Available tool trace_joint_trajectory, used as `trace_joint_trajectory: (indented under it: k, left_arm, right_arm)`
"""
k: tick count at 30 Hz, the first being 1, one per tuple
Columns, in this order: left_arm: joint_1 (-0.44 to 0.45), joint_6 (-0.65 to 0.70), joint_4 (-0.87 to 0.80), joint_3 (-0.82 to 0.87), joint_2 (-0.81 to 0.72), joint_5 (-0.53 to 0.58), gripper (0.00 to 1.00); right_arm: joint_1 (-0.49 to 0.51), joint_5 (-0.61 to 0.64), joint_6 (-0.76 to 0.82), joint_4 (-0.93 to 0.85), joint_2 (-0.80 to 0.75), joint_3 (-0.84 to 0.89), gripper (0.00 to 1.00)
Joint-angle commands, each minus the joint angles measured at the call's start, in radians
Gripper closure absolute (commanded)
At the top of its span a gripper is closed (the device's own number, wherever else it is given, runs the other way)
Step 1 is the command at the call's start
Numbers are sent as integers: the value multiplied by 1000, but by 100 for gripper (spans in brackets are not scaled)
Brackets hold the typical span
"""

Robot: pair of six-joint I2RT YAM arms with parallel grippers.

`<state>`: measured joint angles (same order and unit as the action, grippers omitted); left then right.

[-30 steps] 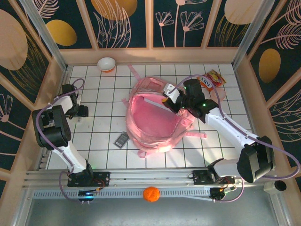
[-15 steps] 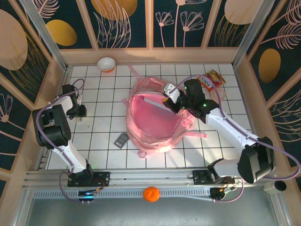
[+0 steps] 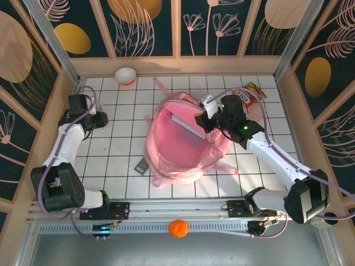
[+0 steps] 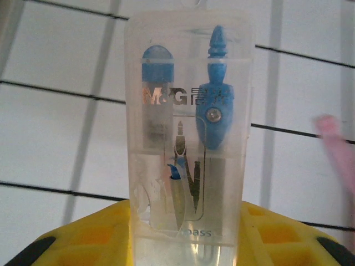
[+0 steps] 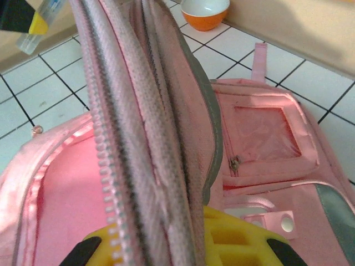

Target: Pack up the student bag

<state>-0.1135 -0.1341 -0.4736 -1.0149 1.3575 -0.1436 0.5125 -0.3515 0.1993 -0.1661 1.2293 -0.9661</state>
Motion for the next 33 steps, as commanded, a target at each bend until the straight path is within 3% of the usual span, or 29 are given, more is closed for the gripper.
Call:
trace_joint_trajectory:
  k: [1, 5, 10, 14, 17, 21, 26, 30, 33]
  left_arm:
    - [103, -177, 14, 24, -58, -81, 74]
    - [263, -343, 75, 81, -148, -90, 76]
    - [512, -577, 197, 155, -202, -46, 76]
    - [712, -687, 263, 151, -155, 15, 76]
    - [813, -721, 291, 105, -73, 46, 75]
    - [884, -743, 316, 20, 50, 89, 73]
    - [891, -806, 386, -21, 141, 131, 70]
    - [893, -818, 409, -65, 210, 83, 58]
    - [893, -830, 427, -66, 227, 53, 40]
  right_arm:
    - [1, 19, -170, 76, -48, -11, 100]
    - [0, 102, -263, 60, -44, -27, 100]
    - [0, 104, -316, 34, -22, -52, 100]
    - [1, 112, -325, 22, -25, -49, 100]
    - [0, 120, -324, 20, -33, -49, 100]
    - [0, 114, -328, 25, -37, -49, 100]
    - [0, 103, -326, 32, -37, -49, 100]
    - [0, 92, -313, 43, -34, -50, 100]
    - [0, 88, -307, 36, -28, -58, 100]
